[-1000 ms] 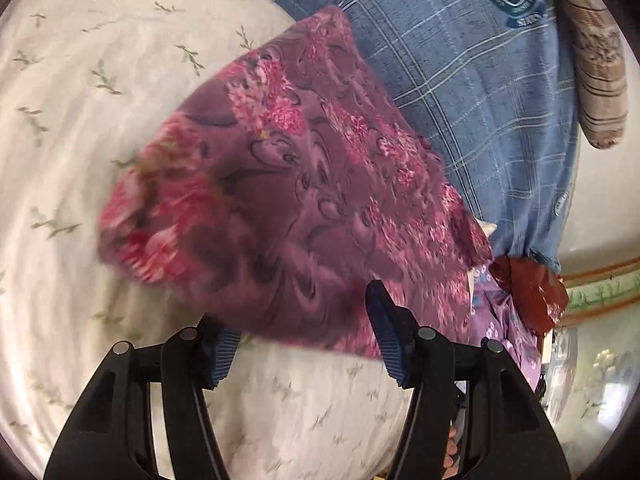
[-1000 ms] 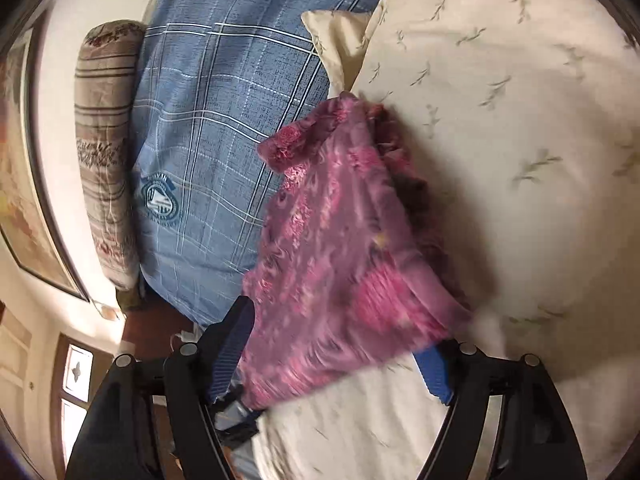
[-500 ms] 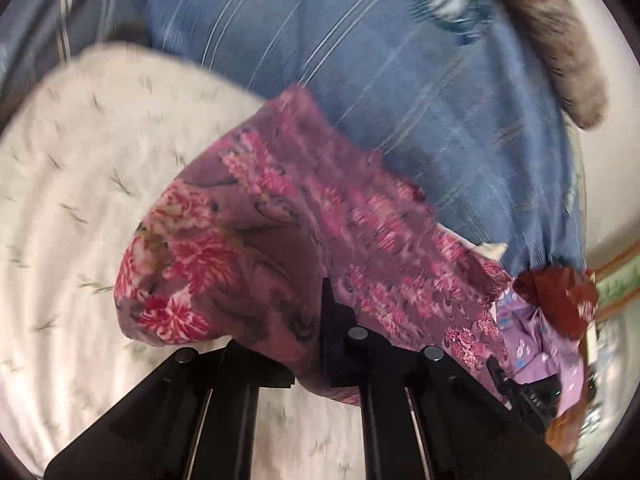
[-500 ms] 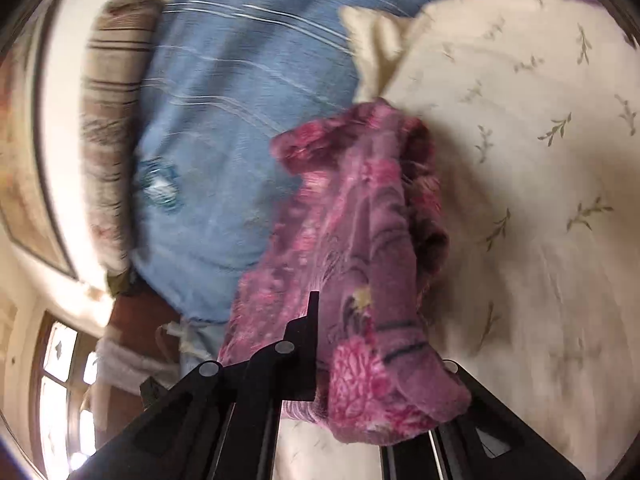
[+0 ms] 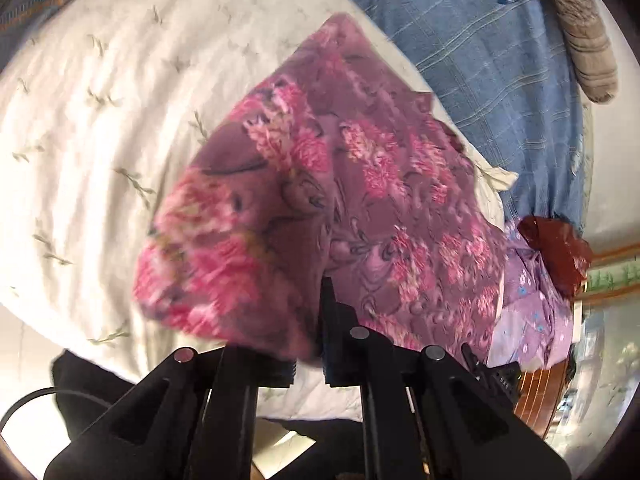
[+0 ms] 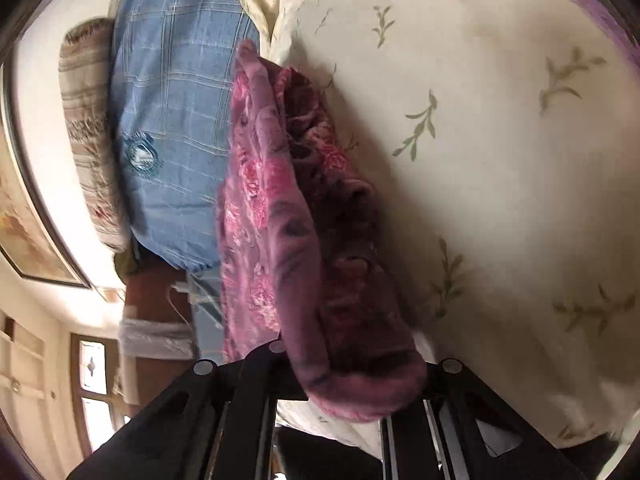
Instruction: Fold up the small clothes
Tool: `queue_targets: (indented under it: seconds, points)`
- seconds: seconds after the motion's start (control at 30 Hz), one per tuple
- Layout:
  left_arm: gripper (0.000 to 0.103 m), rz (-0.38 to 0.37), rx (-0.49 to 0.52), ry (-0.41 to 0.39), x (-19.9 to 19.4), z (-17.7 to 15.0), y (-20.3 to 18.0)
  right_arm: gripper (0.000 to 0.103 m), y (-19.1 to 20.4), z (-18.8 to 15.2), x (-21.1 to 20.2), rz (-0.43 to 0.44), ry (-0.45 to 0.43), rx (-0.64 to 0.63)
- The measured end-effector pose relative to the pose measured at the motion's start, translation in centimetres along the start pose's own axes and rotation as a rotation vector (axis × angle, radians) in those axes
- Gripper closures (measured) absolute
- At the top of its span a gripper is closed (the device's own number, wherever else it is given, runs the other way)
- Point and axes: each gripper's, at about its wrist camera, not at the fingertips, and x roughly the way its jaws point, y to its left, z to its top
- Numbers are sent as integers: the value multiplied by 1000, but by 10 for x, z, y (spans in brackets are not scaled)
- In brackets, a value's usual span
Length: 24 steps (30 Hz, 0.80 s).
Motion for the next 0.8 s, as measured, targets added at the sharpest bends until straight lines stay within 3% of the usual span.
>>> queue_targets:
  seconds: [0.1, 0.2, 0.27, 0.37, 0.5, 0.6, 0.73, 0.8]
  points:
    - [90, -14, 117, -41, -33, -8, -7, 80, 19, -2, -16, -72, -20, -92]
    - [85, -33, 178, -78, -61, -20, 0, 70, 30, 1, -52, -197, -132, -161]
    - [79, 19, 228, -154, -82, -22, 2, 68, 30, 5, -76, -245, -228, -166]
    - [55, 111, 254, -237, -94, -4, 2, 62, 36, 20, -99, -277, -322, -158]
    - [54, 98, 242, -196, -65, 40, -7, 51, 70, 46, -71, -248, -281, -249]
    - [54, 138, 224, -129, -18, 78, -21, 45, 95, 68, -30, -243, -236, -329]
    - [54, 191, 232, -60, 31, 106, -35, 45, 111, 98, 25, -318, -224, -376]
    - [59, 187, 234, -31, 48, 112, -42, 45, 110, 110, 46, -373, -210, -390]
